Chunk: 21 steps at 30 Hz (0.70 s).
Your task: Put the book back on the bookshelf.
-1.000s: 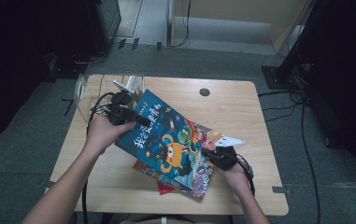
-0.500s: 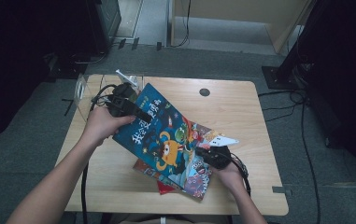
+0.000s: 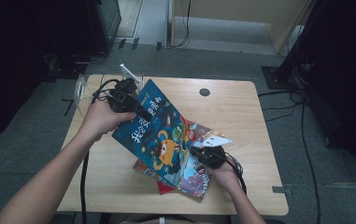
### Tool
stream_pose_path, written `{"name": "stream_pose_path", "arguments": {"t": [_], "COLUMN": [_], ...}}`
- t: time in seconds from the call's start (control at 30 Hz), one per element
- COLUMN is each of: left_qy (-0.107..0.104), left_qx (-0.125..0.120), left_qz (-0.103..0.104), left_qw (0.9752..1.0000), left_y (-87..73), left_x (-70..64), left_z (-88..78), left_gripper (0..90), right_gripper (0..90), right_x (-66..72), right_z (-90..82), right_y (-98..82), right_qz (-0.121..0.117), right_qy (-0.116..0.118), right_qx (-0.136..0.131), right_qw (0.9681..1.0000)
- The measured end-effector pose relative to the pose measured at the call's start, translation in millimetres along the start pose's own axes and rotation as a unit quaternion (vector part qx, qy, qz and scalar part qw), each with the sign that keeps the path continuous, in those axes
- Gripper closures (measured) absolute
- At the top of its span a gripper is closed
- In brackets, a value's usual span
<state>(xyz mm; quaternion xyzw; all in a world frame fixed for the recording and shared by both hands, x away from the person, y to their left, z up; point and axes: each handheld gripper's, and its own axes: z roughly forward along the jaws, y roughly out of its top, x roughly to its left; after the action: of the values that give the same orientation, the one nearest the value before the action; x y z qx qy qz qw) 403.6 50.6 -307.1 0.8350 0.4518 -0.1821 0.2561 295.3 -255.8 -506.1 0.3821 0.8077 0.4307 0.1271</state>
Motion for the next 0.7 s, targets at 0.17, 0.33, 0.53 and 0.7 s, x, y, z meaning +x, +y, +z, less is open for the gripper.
{"name": "stream_pose_path", "arguments": {"t": [0.17,0.33,0.53,0.7], "left_qy": [-0.006,-0.009,0.010,0.050], "left_qx": [0.014,0.026,0.046,0.049], "left_qz": [0.001,-0.001,0.006,0.029], "left_qw": [0.9999,0.9996,0.9989,0.9971], "left_y": [5.7,10.6,17.3,20.0], "left_x": [1.7,5.3,-1.5,-16.6], "left_z": [-0.3,-6.2,-17.6,-33.4], "left_gripper": [78.5,80.9,82.7,83.5], "right_gripper": [79.0,59.1,52.5,52.5], "right_x": [2.2,4.6,9.2,6.7], "right_z": [1.5,4.0,3.2,0.0], "right_y": [1.1,0.0,-0.4,-0.3], "right_qz": [-0.007,-0.035,-0.055,-0.054], "right_qy": [-0.005,0.008,0.006,-0.003], "right_qx": [0.000,-0.008,-0.001,0.001], "right_qw": [1.0000,0.9993,0.9984,0.9985]}}
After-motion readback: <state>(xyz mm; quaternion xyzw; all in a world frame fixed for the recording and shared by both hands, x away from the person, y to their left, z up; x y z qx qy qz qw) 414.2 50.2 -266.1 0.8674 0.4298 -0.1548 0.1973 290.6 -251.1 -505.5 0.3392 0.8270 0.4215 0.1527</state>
